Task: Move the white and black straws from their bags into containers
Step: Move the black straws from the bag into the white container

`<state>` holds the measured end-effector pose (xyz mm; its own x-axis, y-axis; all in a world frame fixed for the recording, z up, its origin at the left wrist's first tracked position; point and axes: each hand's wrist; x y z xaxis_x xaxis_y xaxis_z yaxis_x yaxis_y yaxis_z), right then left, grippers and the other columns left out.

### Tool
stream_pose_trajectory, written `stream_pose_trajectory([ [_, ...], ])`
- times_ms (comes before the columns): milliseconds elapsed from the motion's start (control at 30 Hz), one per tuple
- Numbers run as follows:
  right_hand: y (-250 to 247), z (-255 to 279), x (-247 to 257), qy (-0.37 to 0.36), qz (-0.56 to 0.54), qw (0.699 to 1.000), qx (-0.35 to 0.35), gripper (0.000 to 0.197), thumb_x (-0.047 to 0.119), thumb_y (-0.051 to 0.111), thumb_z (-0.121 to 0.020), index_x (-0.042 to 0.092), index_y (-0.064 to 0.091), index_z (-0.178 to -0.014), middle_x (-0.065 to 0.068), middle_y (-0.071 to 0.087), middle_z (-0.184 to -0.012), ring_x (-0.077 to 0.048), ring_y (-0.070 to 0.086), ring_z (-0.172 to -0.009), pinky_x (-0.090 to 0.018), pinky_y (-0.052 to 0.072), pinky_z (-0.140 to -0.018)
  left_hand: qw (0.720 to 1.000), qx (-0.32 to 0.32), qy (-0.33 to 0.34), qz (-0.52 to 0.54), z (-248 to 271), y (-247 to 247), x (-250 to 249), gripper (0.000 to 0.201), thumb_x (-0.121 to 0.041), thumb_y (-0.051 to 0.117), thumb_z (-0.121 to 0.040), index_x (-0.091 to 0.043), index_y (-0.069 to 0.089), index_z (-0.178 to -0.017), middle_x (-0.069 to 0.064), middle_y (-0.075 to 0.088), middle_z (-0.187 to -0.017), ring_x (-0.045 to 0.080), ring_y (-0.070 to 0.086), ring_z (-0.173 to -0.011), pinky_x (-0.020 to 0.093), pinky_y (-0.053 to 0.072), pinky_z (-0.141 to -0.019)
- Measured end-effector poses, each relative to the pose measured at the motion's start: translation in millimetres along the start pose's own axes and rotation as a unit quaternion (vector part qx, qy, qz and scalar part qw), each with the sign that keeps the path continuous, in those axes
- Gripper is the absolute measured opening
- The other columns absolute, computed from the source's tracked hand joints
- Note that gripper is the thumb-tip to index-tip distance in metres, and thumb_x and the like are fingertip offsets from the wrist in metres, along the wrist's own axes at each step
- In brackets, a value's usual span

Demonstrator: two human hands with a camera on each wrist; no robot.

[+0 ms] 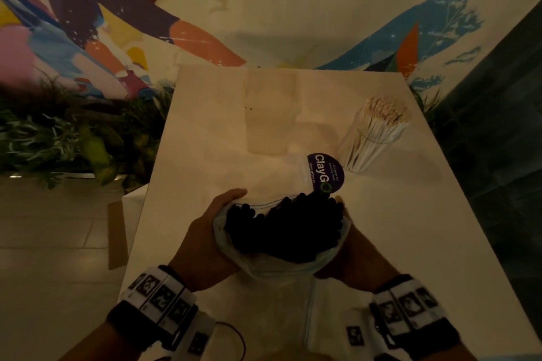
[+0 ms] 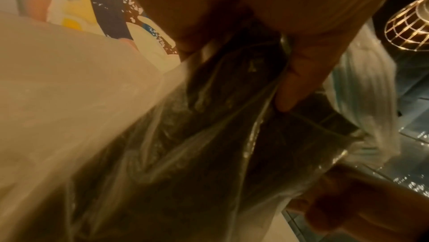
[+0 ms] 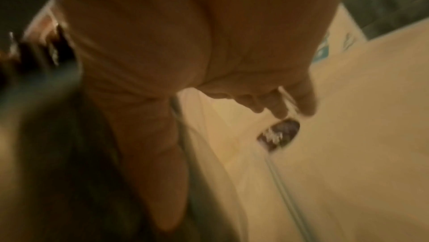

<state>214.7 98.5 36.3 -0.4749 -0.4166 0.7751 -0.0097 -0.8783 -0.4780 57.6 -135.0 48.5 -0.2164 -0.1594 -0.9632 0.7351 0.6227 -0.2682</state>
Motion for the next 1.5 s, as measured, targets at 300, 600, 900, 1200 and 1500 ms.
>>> stream_pose_trajectory([
  [300, -21, 14, 64, -0.104, 0.143, 0.984, -0.019, 0.095, 0.029, 0.072, -0.078, 0.045, 0.0, -0.138, 0.04, -0.008, -0.139, 0.008, -0.013, -0.139, -0.03, 0.009, -0.12, 0.999, -0.025, 0.002, -0.027, -4, 0, 8, 0.078, -0.041, 0.085, -0.056, -0.061, 0.042, -0.119, -0.03, 0.051, -0.122, -0.002, 0.052, -0.114, 0.013, 0.042, -0.096],
  [600, 5, 6, 103, -0.297, 0.316, 0.891, -0.135, 0.061, 0.028, 0.054, -0.075, 0.015, 0.044, -0.135, 0.0, 0.058, -0.131, -0.012, 0.042, -0.128, -0.035, 0.024, -0.115, 0.979, 0.094, -0.023, -0.181, 7, -42, -20, 0.122, -0.054, 0.09, -0.04, -0.053, 0.018, -0.138, -0.038, 0.025, -0.139, -0.015, 0.029, -0.128, 0.008, 0.032, -0.101],
  [900, 40, -18, 104, -0.19, -0.115, 0.971, -0.091, 0.069, 0.023, 0.073, -0.079, 0.047, 0.035, -0.132, 0.015, 0.058, -0.129, 0.004, 0.053, -0.117, -0.025, 0.049, -0.098, 0.99, 0.021, 0.039, -0.135, 7, -25, -37, 0.113, -0.038, 0.094, -0.038, -0.04, 0.035, -0.135, -0.029, 0.044, -0.129, -0.008, 0.045, -0.118, 0.007, 0.042, -0.09],
  [1200, 25, -14, 77, -0.146, -0.243, 0.958, 0.033, 0.107, 0.065, 0.081, -0.047, 0.028, 0.037, -0.137, 0.01, 0.052, -0.136, -0.002, 0.048, -0.126, -0.014, 0.043, -0.095, 0.986, -0.058, 0.092, -0.124, 6, -26, -16, 0.069, -0.038, 0.074, -0.064, -0.026, 0.05, -0.128, -0.02, 0.053, -0.125, 0.0, 0.051, -0.117, 0.011, 0.041, -0.093],
  [1500, 24, -21, 74, -0.173, -0.18, 0.968, -0.027, 0.066, 0.024, 0.084, -0.066, 0.039, 0.054, -0.122, 0.022, 0.058, -0.126, 0.0, 0.053, -0.12, -0.018, 0.045, -0.098, 0.983, -0.071, 0.113, -0.13, 0, -30, -3, 0.064, -0.038, 0.069, -0.071, -0.027, 0.048, -0.131, -0.02, 0.053, -0.127, 0.001, 0.052, -0.116, 0.013, 0.043, -0.093],
])
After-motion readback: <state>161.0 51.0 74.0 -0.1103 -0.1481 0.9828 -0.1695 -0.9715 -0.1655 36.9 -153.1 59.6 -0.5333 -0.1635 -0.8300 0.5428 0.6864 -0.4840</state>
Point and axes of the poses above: each hand's wrist, its own z-axis away from the middle knuckle, its own y-axis out of the palm, x = y × z
